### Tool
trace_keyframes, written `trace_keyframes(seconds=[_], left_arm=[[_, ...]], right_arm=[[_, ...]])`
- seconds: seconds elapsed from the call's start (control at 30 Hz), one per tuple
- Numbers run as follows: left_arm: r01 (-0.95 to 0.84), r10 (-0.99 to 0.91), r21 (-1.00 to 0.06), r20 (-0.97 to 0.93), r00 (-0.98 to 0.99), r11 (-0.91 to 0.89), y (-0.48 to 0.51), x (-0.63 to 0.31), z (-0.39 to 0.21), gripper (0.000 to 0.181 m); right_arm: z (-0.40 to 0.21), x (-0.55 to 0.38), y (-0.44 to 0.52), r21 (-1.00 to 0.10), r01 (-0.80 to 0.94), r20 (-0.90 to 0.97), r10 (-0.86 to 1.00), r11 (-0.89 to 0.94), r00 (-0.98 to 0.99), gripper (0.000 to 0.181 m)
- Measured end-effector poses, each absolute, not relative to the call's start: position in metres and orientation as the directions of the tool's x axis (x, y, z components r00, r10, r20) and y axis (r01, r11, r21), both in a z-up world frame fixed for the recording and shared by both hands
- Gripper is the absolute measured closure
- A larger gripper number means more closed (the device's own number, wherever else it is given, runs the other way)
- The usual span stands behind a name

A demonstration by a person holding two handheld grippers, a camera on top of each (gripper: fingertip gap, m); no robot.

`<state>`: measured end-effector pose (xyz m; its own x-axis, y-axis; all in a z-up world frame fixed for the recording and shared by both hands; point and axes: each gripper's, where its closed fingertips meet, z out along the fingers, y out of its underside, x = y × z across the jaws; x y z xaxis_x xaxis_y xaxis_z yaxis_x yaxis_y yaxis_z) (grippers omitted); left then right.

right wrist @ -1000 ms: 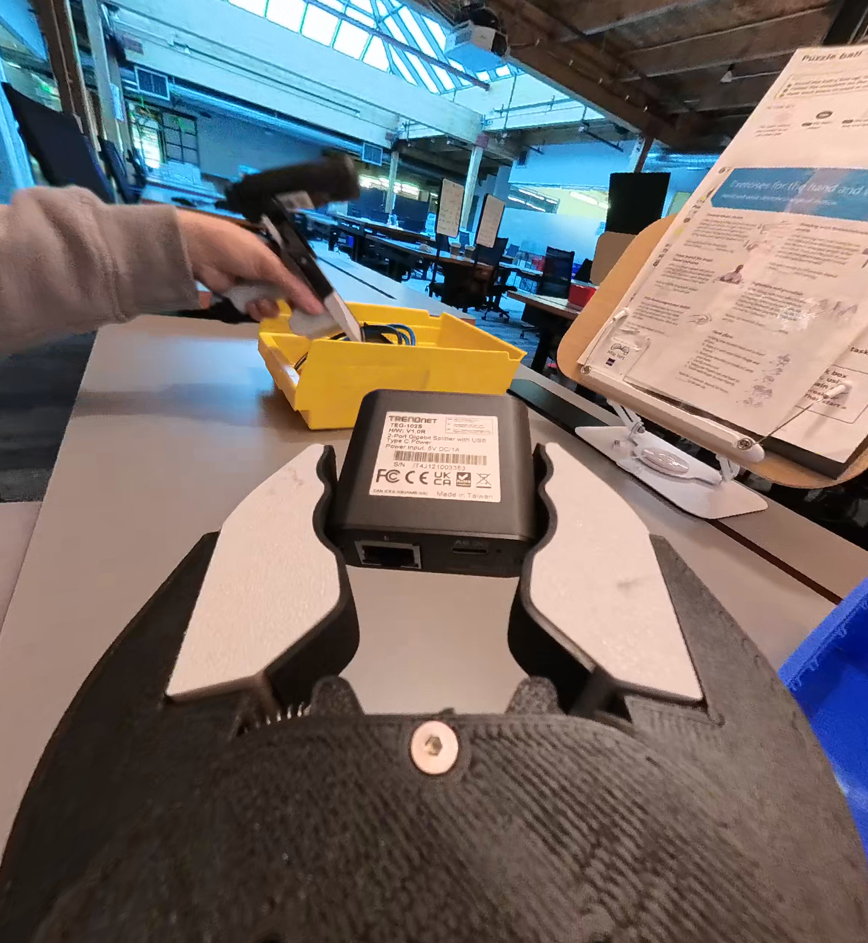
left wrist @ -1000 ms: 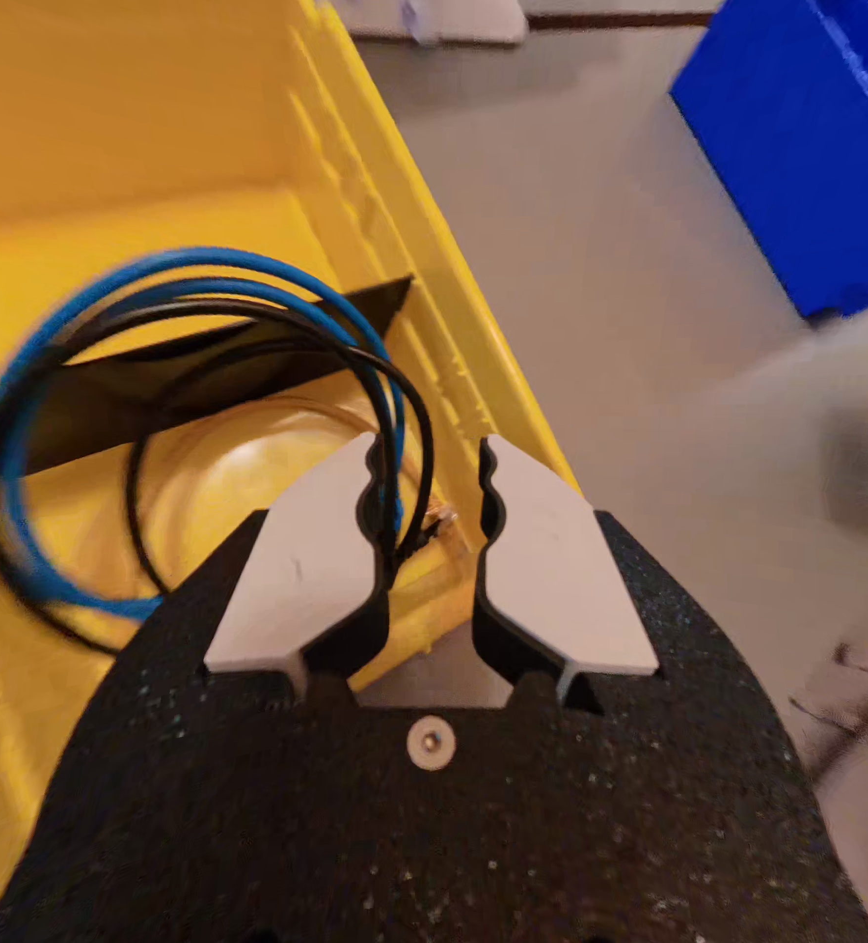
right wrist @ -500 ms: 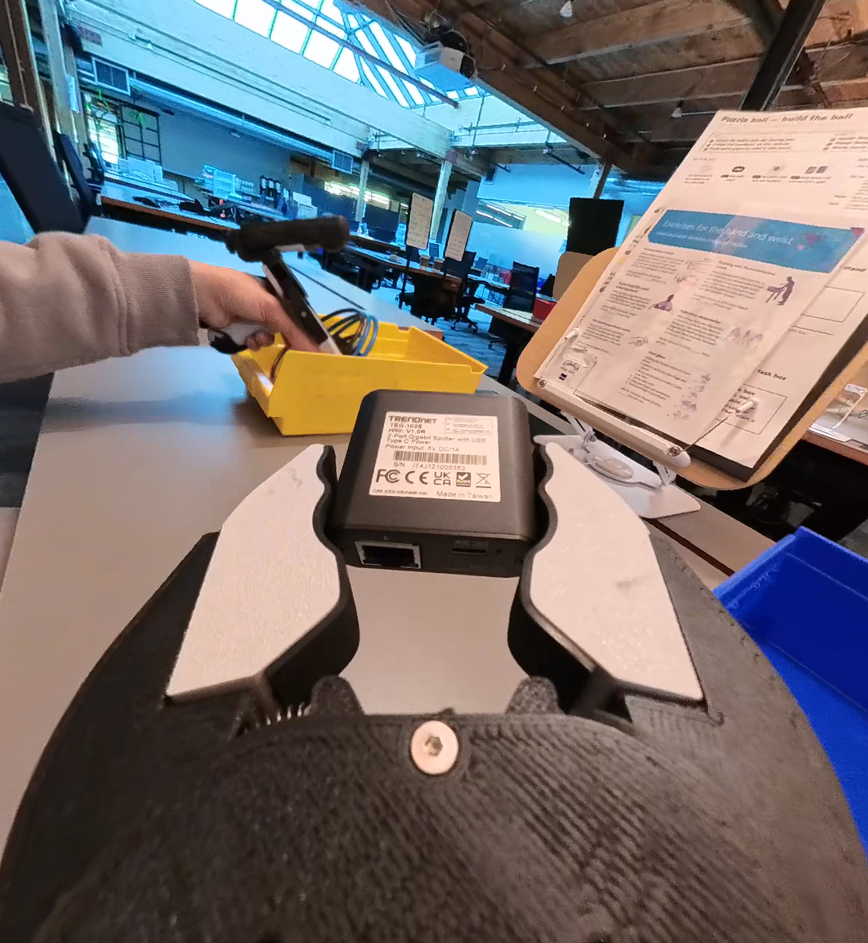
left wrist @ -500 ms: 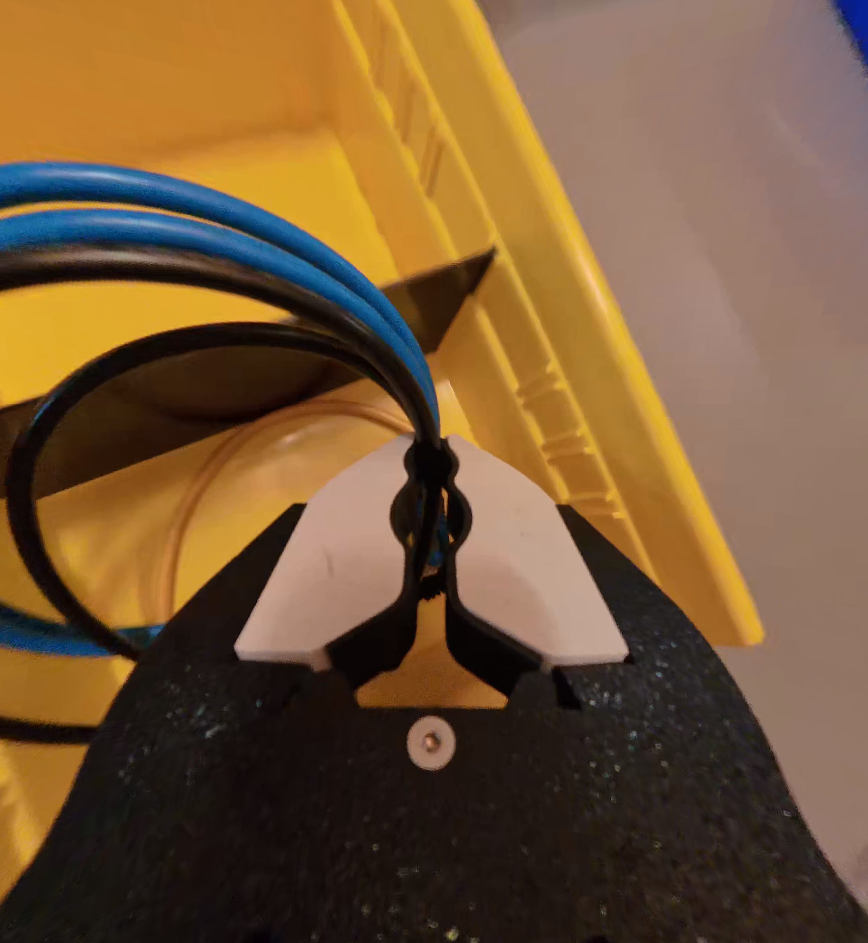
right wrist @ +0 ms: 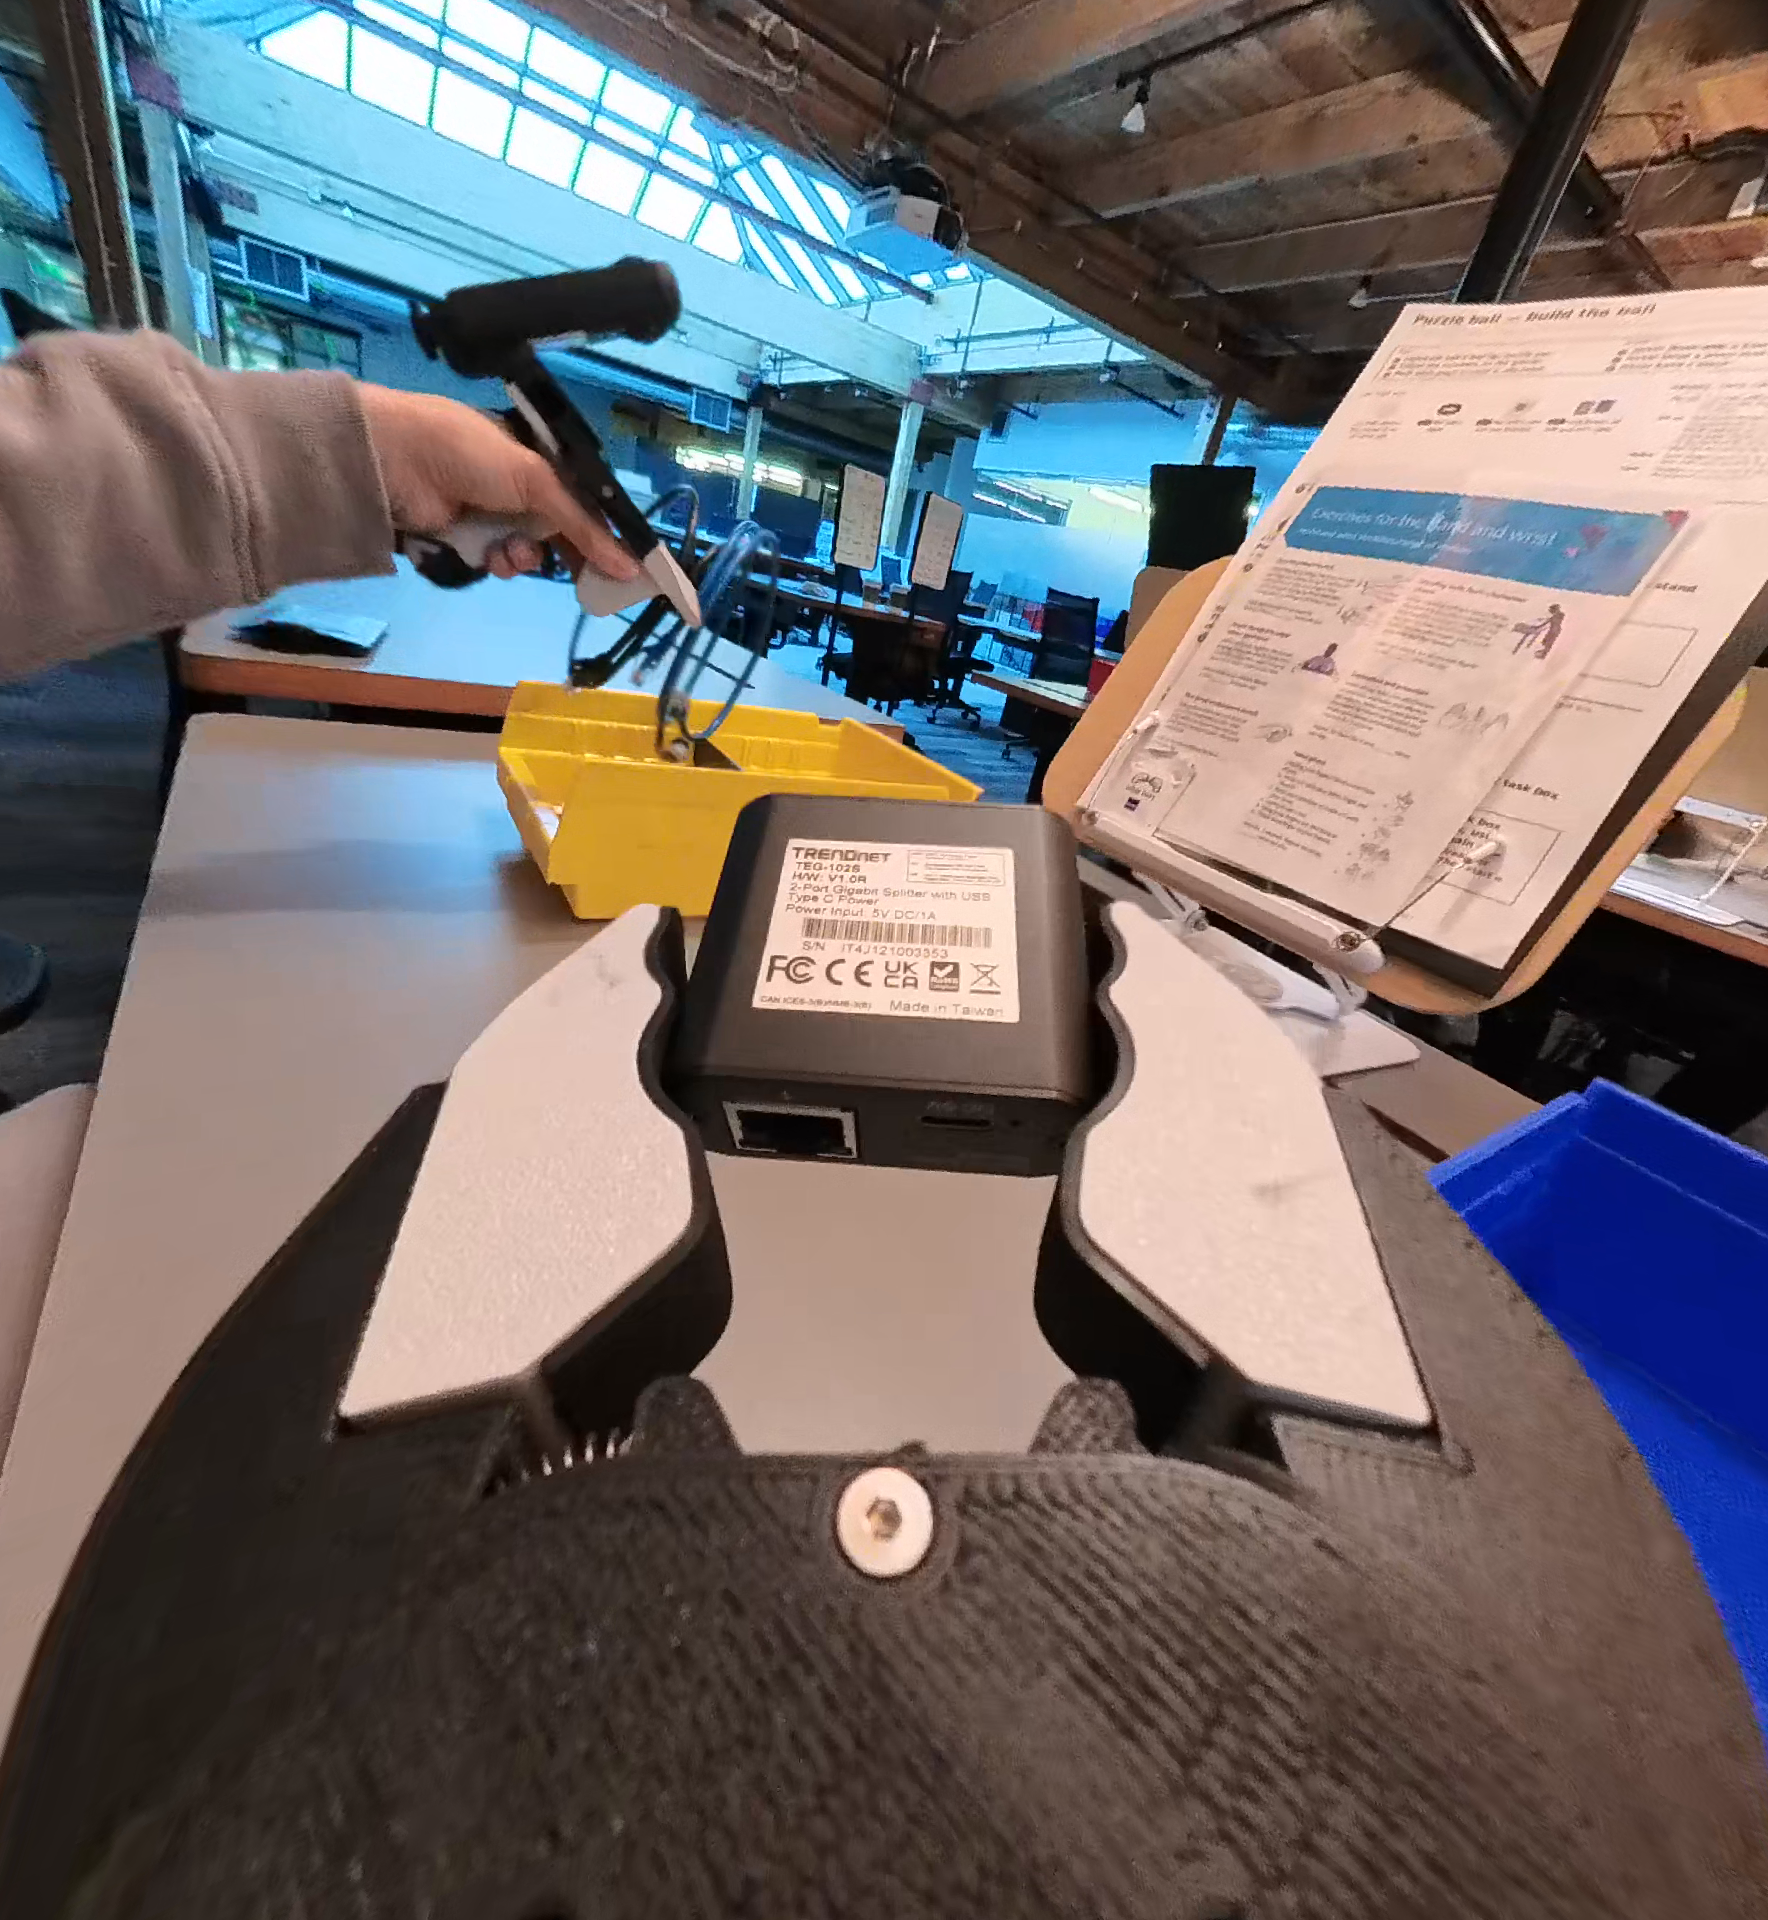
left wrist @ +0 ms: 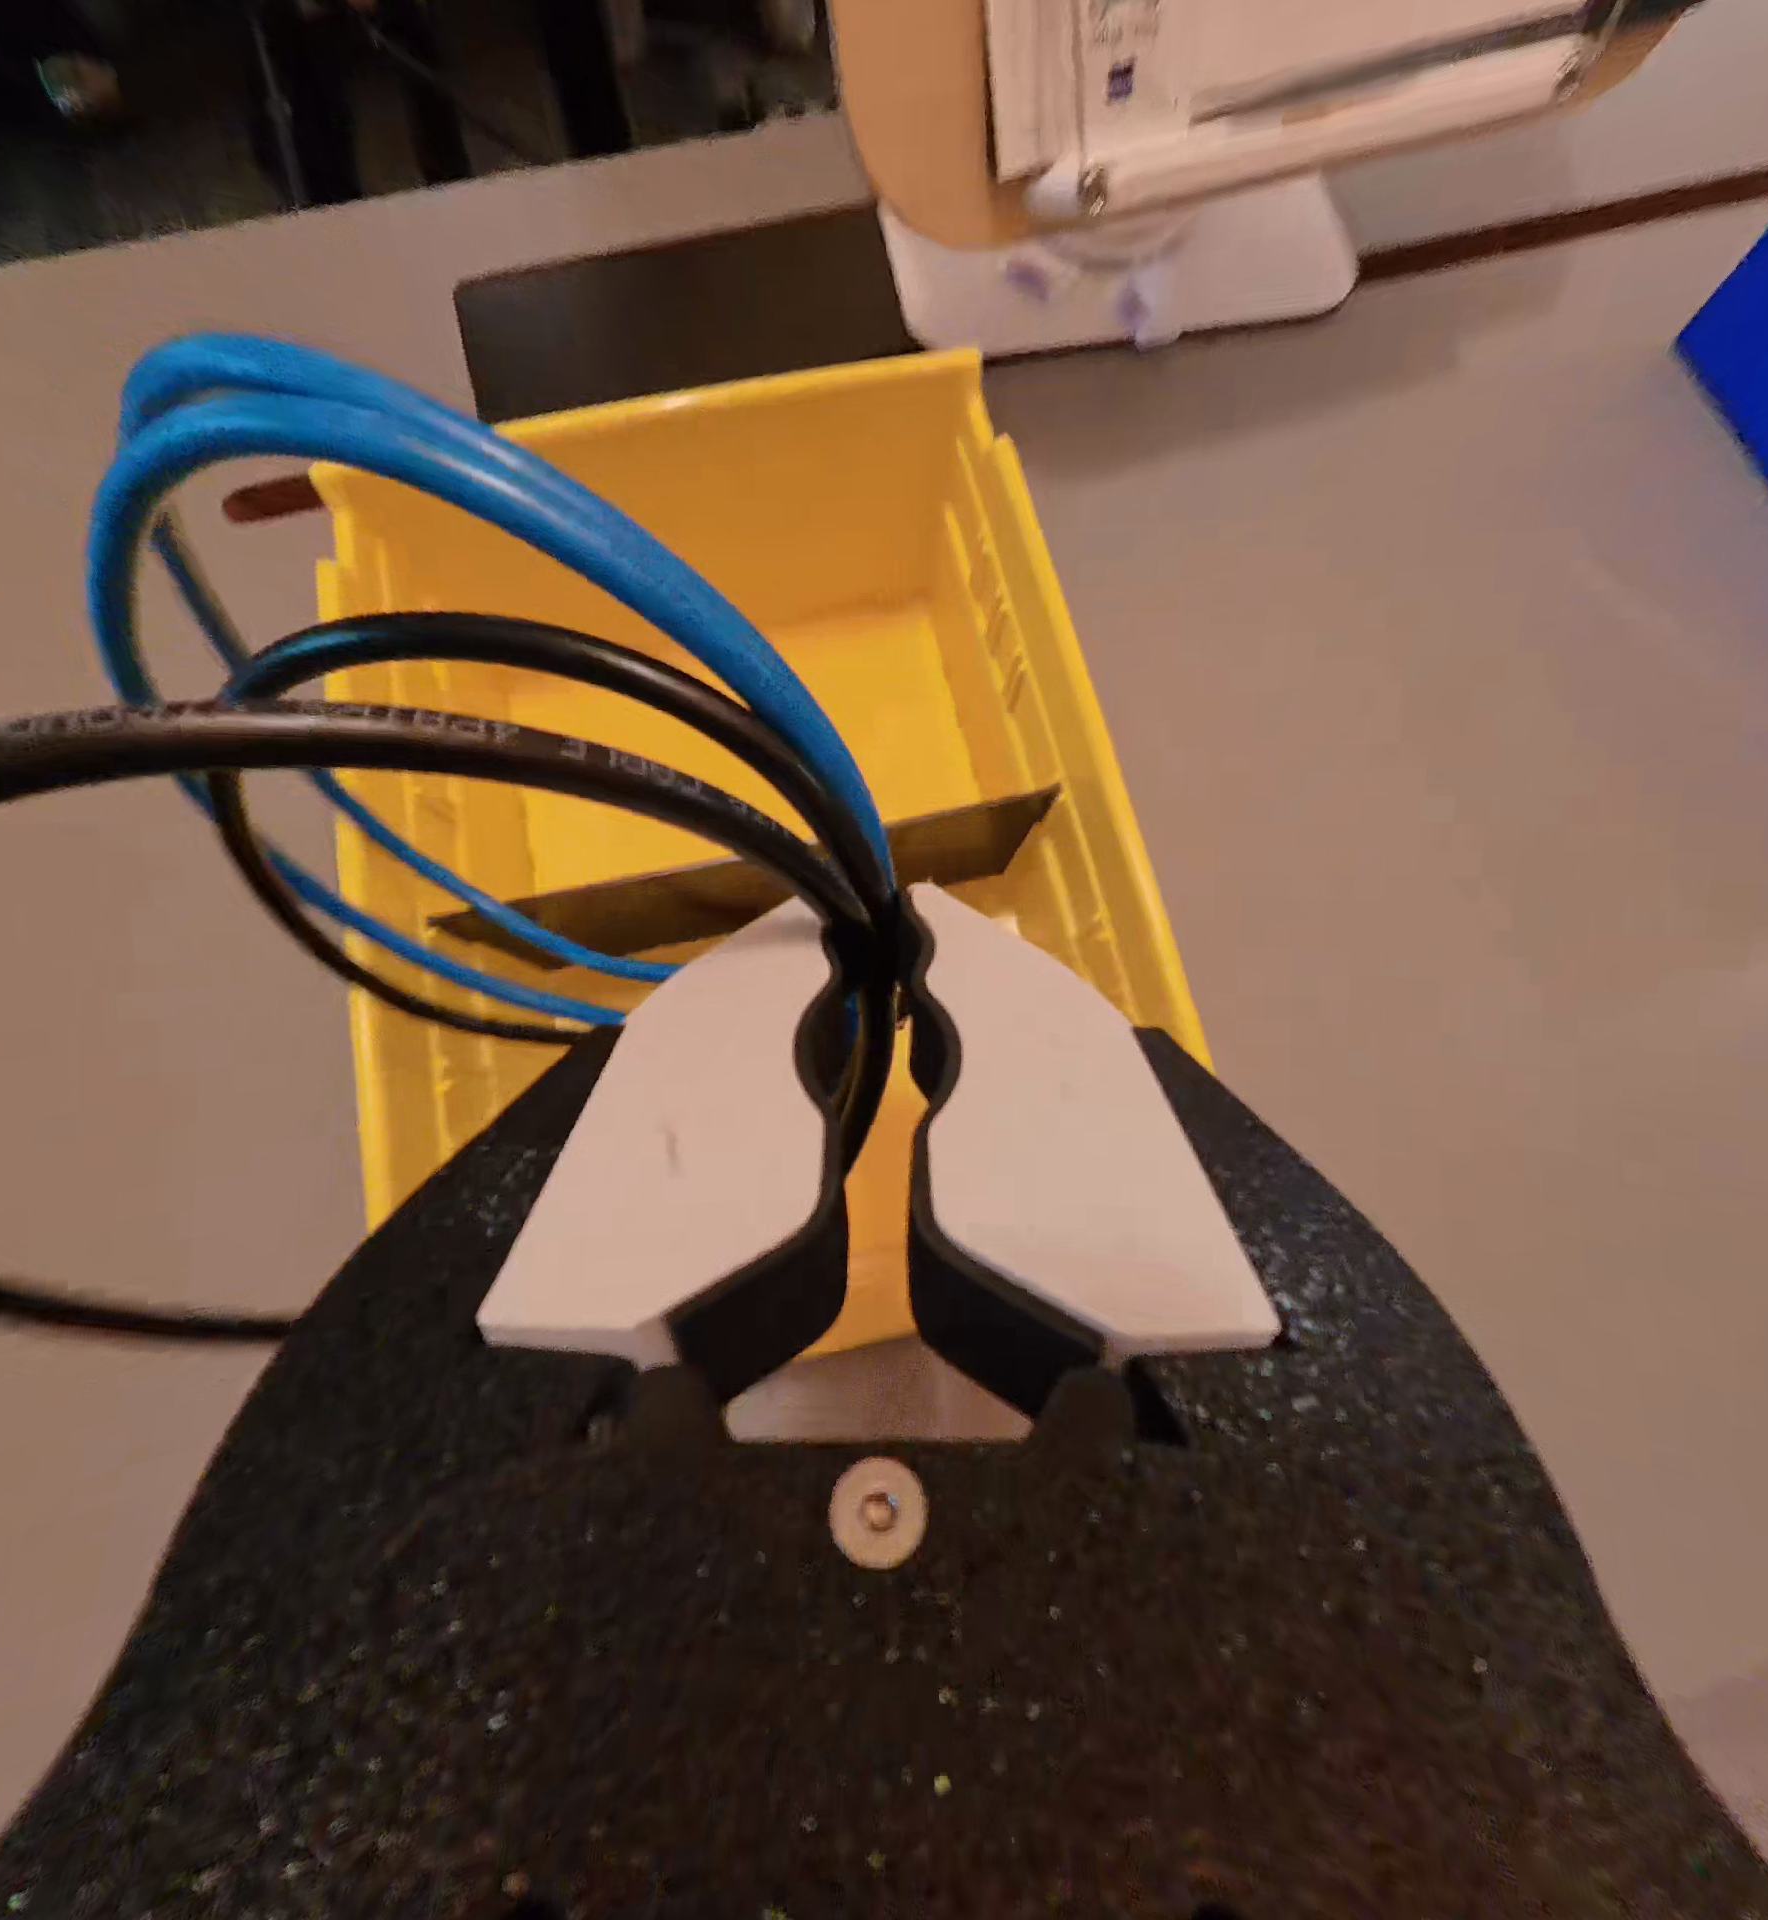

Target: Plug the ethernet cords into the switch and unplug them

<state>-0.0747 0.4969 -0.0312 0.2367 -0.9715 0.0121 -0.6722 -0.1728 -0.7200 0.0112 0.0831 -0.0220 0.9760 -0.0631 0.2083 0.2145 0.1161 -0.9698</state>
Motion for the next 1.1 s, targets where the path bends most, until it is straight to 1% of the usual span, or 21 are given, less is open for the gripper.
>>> trace_keyframes(seconds=[0.07,0.13,0.23,0.33,0.43,0.5,0.67,0.77,0.87,0.9,0.93,1.0,1.1], left_arm=[[-0.696,-0.973,-0.703,-0.026,0.231,-0.146,0.496,-0.078,-0.027,0.176],[-0.689,-0.97,-0.712,-0.048,0.239,-0.135,0.494,-0.079,-0.017,0.176],[-0.691,-0.972,-0.706,-0.015,0.236,-0.156,0.487,-0.077,-0.011,0.176],[-0.727,-0.971,-0.656,0.039,0.236,-0.203,0.482,-0.075,-0.026,0.176],[-0.791,-0.963,-0.553,0.088,0.256,-0.261,0.478,-0.082,-0.054,0.176],[-0.813,-0.959,-0.511,0.12,0.256,-0.28,0.474,-0.084,-0.069,0.176],[-0.879,-0.981,-0.437,0.117,0.153,-0.189,0.466,-0.089,-0.103,0.175],[-0.852,-0.975,-0.484,0.183,0.124,-0.199,0.465,-0.087,-0.109,0.174],[-0.812,-0.941,-0.51,0.312,0.133,-0.284,0.464,-0.089,-0.108,0.165],[-0.797,-0.93,-0.521,0.341,0.133,-0.305,0.465,-0.09,-0.107,0.167],[-0.78,-0.927,-0.542,0.354,0.127,-0.314,0.467,-0.09,-0.104,0.17],[-0.751,-0.936,-0.588,0.334,0.114,-0.301,0.471,-0.091,-0.098,0.171],[-0.66,-0.94,-0.674,0.291,0.176,-0.332,0.481,-0.089,-0.071,0.176]], right_arm=[[-0.022,0.009,0.08,-0.971,0.195,0.189,-0.053,0.141,0.981,0.107],[-0.021,0.008,0.077,-0.971,0.189,0.185,-0.043,0.149,0.982,0.107],[-0.022,0.009,0.077,-0.97,0.195,0.192,-0.033,0.144,0.981,0.107],[-0.022,0.007,0.077,-0.971,0.164,0.165,-0.006,0.172,0.986,0.107],[-0.022,0.004,0.079,-0.971,0.125,0.132,0.022,0.202,0.991,0.107],[-0.024,0.003,0.08,-0.973,0.117,0.126,0.034,0.2,0.991,0.107],[-0.024,-0.002,0.084,-0.972,0.125,0.137,0.049,0.197,0.989,0.107],[-0.024,-0.004,0.086,-0.972,0.134,0.146,0.05,0.191,0.988,0.107],[-0.025,-0.003,0.086,-0.973,0.138,0.149,0.048,0.186,0.988,0.107],[-0.025,-0.003,0.086,-0.973,0.136,0.148,0.049,0.187,0.988,0.107],[-0.025,-0.003,0.086,-0.973,0.135,0.147,0.049,0.187,0.988,0.107],[-0.025,-0.002,0.086,-0.973,0.135,0.146,0.046,0.187,0.988,0.107],[-0.025,-0.002,0.085,-0.973,0.14,0.15,0.041,0.185,0.988,0.107]])
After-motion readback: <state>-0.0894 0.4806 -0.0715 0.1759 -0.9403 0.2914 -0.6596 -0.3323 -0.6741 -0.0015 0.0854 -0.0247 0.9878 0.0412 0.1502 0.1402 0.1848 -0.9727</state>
